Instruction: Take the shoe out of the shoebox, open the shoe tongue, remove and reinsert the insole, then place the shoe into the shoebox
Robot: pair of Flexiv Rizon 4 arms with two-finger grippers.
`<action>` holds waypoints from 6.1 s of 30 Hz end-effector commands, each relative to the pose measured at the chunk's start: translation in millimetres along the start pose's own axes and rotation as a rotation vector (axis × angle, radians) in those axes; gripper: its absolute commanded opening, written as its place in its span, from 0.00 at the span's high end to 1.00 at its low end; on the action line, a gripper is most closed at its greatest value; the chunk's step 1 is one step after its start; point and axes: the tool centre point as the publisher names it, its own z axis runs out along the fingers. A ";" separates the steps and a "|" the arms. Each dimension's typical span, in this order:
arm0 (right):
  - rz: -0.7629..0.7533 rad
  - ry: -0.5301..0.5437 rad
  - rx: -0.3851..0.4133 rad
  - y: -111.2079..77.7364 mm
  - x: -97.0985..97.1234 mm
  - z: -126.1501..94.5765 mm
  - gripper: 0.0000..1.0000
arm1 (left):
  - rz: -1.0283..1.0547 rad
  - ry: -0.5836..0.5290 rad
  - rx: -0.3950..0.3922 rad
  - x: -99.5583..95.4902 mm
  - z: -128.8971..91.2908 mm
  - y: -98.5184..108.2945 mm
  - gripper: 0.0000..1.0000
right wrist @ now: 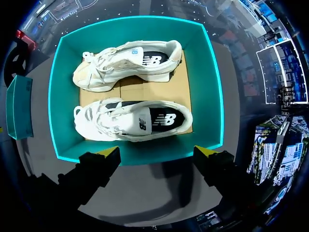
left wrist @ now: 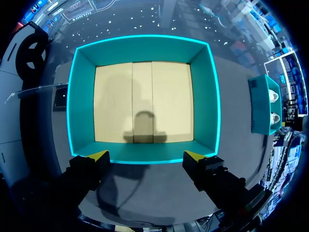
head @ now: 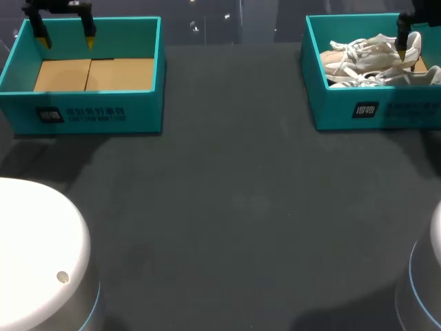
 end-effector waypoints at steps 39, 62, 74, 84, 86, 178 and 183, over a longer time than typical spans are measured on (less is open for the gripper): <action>-0.031 0.033 -0.003 28.5 -65.2 97.6 0.20 | 0.000 -0.001 -0.001 0.0 -0.3 -0.1 0.00; -0.027 0.015 0.029 35.3 -57.7 132.5 0.31 | 0.000 -0.001 -0.001 0.0 -0.3 -0.1 0.00; -0.026 0.015 0.045 37.2 -55.6 141.4 0.55 | 0.000 -0.001 -0.001 0.0 -0.3 -0.1 0.00; -0.013 0.013 0.043 35.2 -58.1 140.3 1.00 | 0.000 -0.001 -0.001 0.0 -0.3 -0.1 0.00; -0.010 0.012 0.041 34.7 -58.7 139.5 1.00 | 0.000 -0.001 -0.001 0.0 -0.3 -0.1 0.00; 0.059 -0.031 -0.030 5.4 -63.4 -50.5 1.00 | 0.000 -0.001 -0.001 0.0 -0.3 -0.1 0.00; 0.048 -0.055 -0.048 -11.7 -45.3 -73.7 1.00 | 0.000 -0.001 -0.001 0.0 -0.3 -0.1 0.00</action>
